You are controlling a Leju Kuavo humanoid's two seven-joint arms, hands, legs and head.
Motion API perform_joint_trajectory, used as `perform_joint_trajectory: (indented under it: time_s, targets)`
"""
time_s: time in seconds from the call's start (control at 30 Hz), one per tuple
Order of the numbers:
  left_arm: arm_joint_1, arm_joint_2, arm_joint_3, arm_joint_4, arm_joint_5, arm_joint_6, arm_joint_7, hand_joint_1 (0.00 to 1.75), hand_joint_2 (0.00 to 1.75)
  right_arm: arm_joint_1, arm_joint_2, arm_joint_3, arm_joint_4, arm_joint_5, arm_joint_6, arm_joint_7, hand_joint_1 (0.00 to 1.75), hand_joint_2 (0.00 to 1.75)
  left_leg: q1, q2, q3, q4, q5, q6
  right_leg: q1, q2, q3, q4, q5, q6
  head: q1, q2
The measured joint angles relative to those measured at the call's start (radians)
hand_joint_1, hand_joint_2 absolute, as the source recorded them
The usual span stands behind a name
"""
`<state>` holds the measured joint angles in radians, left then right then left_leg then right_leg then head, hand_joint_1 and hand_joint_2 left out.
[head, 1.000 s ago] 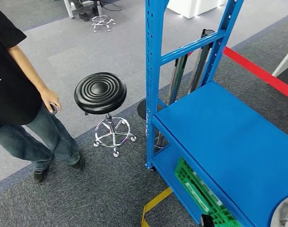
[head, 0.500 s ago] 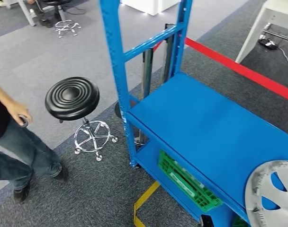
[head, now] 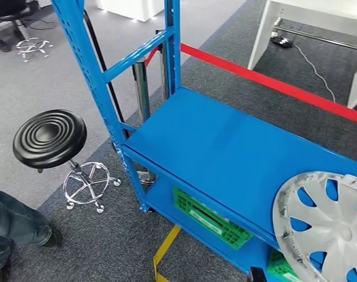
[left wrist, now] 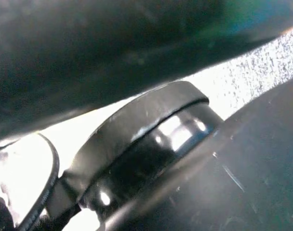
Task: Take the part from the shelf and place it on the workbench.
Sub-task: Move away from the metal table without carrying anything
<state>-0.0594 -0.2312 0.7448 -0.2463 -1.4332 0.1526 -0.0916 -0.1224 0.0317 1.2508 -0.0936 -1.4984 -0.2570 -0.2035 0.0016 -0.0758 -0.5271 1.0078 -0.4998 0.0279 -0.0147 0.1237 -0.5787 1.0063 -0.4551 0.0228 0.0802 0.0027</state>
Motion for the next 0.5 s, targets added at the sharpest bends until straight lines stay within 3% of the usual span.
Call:
perform_joint_trajectory:
  time_s: [0.03, 0.07, 0.13, 0.17, 0.23, 0.27, 0.3, 0.37, 0.4, 0.43, 0.5]
  targets:
    - [-0.001, 0.0, 0.001, 0.0, 0.0, 0.0, 0.0, 0.0, 0.0, 0.002, 0.0, 0.001, 0.0, 0.0, 0.0, 0.0, 0.0, 0.0, 0.0, 0.008, 0.001, -0.006, 0.003, 0.001, -0.002, 0.01, -0.007, -0.004, 0.004, 0.007, 0.0, 0.0]
    - [-0.002, 0.0, 0.001, 0.0, 0.0, -0.001, 0.0, 0.0, 0.0, 0.005, 0.0, 0.001, 0.0, 0.0, 0.0, 0.0, 0.0, 0.0, 0.001, 0.02, 0.003, -0.014, 0.008, 0.002, -0.003, 0.004, -0.012, -0.004, 0.005, 0.013, 0.0, 0.0]
    - [-0.002, -0.003, 0.002, 0.0, 0.0, 0.0, 0.0, 0.0, 0.0, 0.004, -0.001, 0.002, 0.001, 0.0, -0.001, 0.0, 0.0, 0.0, 0.003, 0.047, 0.007, -0.032, 0.02, 0.008, 0.001, -0.047, -0.036, 0.033, -0.022, 0.021, 0.005, 0.0]
    - [-0.001, -0.004, 0.002, 0.0, 0.0, 0.001, 0.0, 0.0, 0.0, 0.002, -0.001, 0.002, 0.001, 0.0, -0.001, 0.0, 0.0, 0.0, 0.003, 0.063, 0.007, -0.037, 0.023, 0.01, 0.002, -0.081, -0.059, 0.084, -0.052, 0.022, 0.009, 0.0]
    - [0.002, -0.005, 0.003, 0.0, 0.0, 0.001, -0.001, 0.0, 0.0, -0.002, -0.001, 0.002, 0.001, 0.0, 0.0, 0.0, 0.0, 0.0, 0.001, 0.095, 0.005, -0.037, 0.023, 0.012, 0.001, -0.112, -0.117, 0.212, -0.113, 0.029, 0.012, 0.0]
    - [0.004, -0.005, 0.003, 0.0, 0.0, 0.002, -0.001, 0.0, 0.0, -0.002, -0.001, 0.003, 0.001, 0.0, 0.0, 0.0, 0.0, 0.0, 0.001, 0.111, 0.004, -0.037, 0.023, 0.012, 0.0, -0.117, -0.134, 0.254, -0.125, 0.033, 0.012, 0.0]
    - [0.003, -0.005, 0.004, 0.0, 0.0, 0.002, -0.001, 0.0, 0.0, 0.0, -0.001, 0.004, 0.001, 0.0, 0.001, 0.0, 0.0, 0.0, 0.001, 0.125, 0.004, -0.036, 0.022, 0.012, -0.002, -0.12, -0.132, 0.26, -0.12, 0.036, 0.012, 0.0]
    - [0.002, -0.006, 0.004, 0.0, 0.0, 0.002, -0.001, 0.0, 0.0, 0.002, -0.002, 0.006, 0.002, 0.0, 0.0, 0.0, 0.0, 0.0, 0.001, 0.15, 0.004, -0.032, 0.019, 0.007, -0.005, -0.14, -0.07, 0.162, -0.067, 0.041, 0.013, 0.0]
    - [0.001, -0.006, 0.004, 0.0, 0.0, 0.002, -0.001, 0.0, 0.0, 0.001, -0.002, 0.008, 0.002, 0.0, 0.0, 0.0, 0.0, 0.0, 0.0, 0.16, 0.005, -0.029, 0.016, 0.002, -0.003, -0.165, -0.031, 0.092, -0.045, 0.04, 0.014, 0.0]
    - [0.001, -0.006, 0.004, 0.0, 0.0, 0.002, -0.001, 0.0, 0.0, -0.002, -0.003, 0.009, 0.002, 0.0, 0.0, 0.0, 0.0, 0.0, -0.003, 0.17, 0.005, -0.024, 0.012, -0.003, -0.002, -0.182, 0.003, 0.037, -0.03, 0.034, 0.013, 0.0]
    - [0.0, -0.005, 0.004, 0.0, 0.0, 0.002, -0.001, 0.0, 0.0, -0.005, -0.003, 0.011, 0.002, 0.0, 0.001, -0.001, 0.0, 0.0, -0.009, 0.187, 0.006, -0.018, 0.007, -0.013, 0.003, -0.197, 0.026, -0.004, -0.028, 0.017, 0.011, 0.0]
